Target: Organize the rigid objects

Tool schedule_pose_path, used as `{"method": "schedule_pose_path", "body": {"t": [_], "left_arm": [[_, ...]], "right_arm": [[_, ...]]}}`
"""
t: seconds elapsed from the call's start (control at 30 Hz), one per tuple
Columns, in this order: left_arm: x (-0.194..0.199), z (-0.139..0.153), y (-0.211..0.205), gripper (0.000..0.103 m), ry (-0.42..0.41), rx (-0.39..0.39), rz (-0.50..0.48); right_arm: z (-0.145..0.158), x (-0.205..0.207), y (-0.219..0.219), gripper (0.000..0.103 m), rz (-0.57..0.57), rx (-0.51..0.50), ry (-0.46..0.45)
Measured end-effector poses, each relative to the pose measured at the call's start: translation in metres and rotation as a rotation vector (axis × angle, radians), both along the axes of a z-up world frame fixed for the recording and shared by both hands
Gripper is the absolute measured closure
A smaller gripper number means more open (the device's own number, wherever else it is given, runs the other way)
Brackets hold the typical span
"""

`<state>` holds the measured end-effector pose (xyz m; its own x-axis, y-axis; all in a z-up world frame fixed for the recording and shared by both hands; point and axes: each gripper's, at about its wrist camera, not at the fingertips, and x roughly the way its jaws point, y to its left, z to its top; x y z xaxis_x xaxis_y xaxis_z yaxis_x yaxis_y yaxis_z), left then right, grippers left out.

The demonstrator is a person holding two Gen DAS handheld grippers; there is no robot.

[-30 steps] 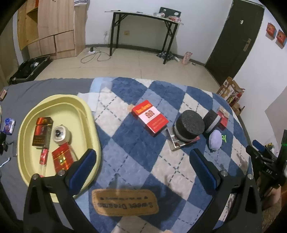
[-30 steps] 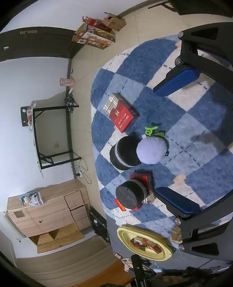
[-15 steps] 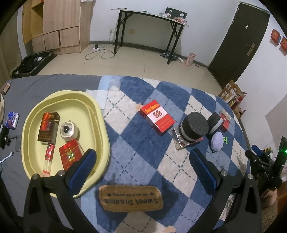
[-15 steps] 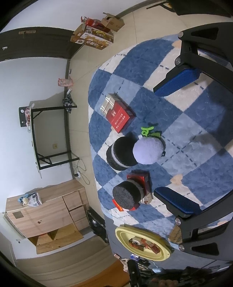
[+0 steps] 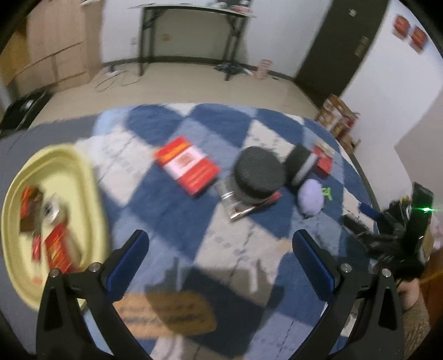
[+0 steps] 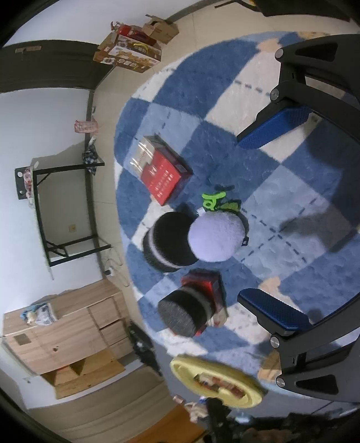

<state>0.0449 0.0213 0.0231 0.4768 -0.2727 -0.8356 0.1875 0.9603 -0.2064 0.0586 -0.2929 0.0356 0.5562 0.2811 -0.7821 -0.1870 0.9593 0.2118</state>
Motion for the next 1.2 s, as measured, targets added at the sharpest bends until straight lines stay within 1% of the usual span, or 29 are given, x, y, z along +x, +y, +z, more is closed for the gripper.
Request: {"method": "schedule_pose_path", "body": {"t": [0.07, 0.13, 0.23, 0.3, 0.33, 0.37, 0.4, 0.43, 0.5, 0.53, 0.57, 0.6, 0.7, 0.77, 0.8, 0.87, 0.97, 1.03, 1.13, 1.2], "left_arm": [[0.020, -0.003, -0.018, 0.000, -0.004, -0.013, -0.027], [0.043, -0.012, -0.029, 0.000, 0.016, -0.018, -0.029], [0.070, -0.030, -0.044, 0.000, 0.050, 0.025, -0.043], [0.075, -0.037, -0.056, 0.000, 0.060, 0.041, -0.091], [0.075, -0.040, -0.064, 0.000, 0.048, 0.060, -0.123], [0.075, -0.044, -0.070, 0.000, 0.039, 0.088, -0.142], [0.076, -0.048, -0.074, 0.000, 0.039, 0.119, -0.149], [0.078, -0.053, -0.077, 0.001, 0.044, 0.134, -0.150], [0.082, -0.057, -0.078, 0.003, 0.040, 0.102, -0.148], [0.083, -0.057, -0.077, 0.016, 0.029, 0.074, -0.147], [0.085, -0.056, -0.076, 0.026, 0.027, 0.056, -0.145], [0.087, -0.056, -0.074, 0.032, 0.033, 0.052, -0.128], [0.082, -0.049, -0.071, 0.033, 0.042, 0.016, -0.143], [0.072, -0.036, -0.068, 0.033, 0.024, 0.032, -0.154], [0.064, -0.024, -0.061, 0.033, 0.011, 0.043, -0.160], [0.052, -0.006, -0.047, 0.033, -0.010, 0.042, -0.154], [0.032, 0.027, -0.008, 0.033, -0.051, 0.027, -0.114], [0.016, 0.048, 0.027, 0.033, -0.075, 0.025, -0.064], [-0.001, 0.067, 0.077, 0.032, -0.085, 0.025, 0.023], [-0.017, 0.072, 0.111, 0.032, -0.082, 0.028, 0.087]], "right_arm": [[-0.016, 0.012, 0.013, 0.000, 0.014, -0.011, 0.014], [-0.027, 0.022, 0.022, 0.000, 0.014, -0.027, 0.024], [-0.040, 0.037, 0.035, 0.001, 0.033, -0.066, 0.012], [-0.047, 0.044, 0.040, 0.002, 0.041, -0.075, 0.003], [-0.050, 0.047, 0.041, 0.002, 0.033, -0.073, 0.000], [-0.055, 0.051, 0.040, 0.005, 0.023, -0.067, -0.001], [-0.060, 0.056, 0.039, 0.012, 0.015, -0.059, 0.001], [-0.063, 0.059, 0.038, 0.014, 0.010, -0.057, 0.002], [-0.067, 0.063, 0.039, 0.022, -0.004, -0.055, -0.010], [-0.068, 0.064, 0.039, 0.026, -0.005, -0.052, -0.015], [-0.070, 0.064, 0.040, 0.038, -0.002, -0.057, -0.023], [-0.070, 0.063, 0.042, 0.045, 0.010, -0.057, -0.031], [-0.070, 0.060, 0.042, 0.049, 0.039, -0.043, -0.040], [-0.065, 0.055, 0.034, 0.050, 0.031, -0.007, -0.035], [-0.062, 0.052, 0.029, 0.050, 0.025, 0.002, -0.034], [-0.050, 0.043, 0.017, 0.050, 0.009, 0.022, -0.039], [-0.029, 0.030, 0.000, 0.050, -0.019, 0.057, -0.061], [-0.018, 0.020, -0.006, 0.050, -0.031, 0.065, -0.081], [0.001, 0.004, -0.003, 0.050, -0.032, 0.066, -0.105], [0.013, -0.008, 0.008, 0.050, 0.010, 0.079, -0.120]]}}
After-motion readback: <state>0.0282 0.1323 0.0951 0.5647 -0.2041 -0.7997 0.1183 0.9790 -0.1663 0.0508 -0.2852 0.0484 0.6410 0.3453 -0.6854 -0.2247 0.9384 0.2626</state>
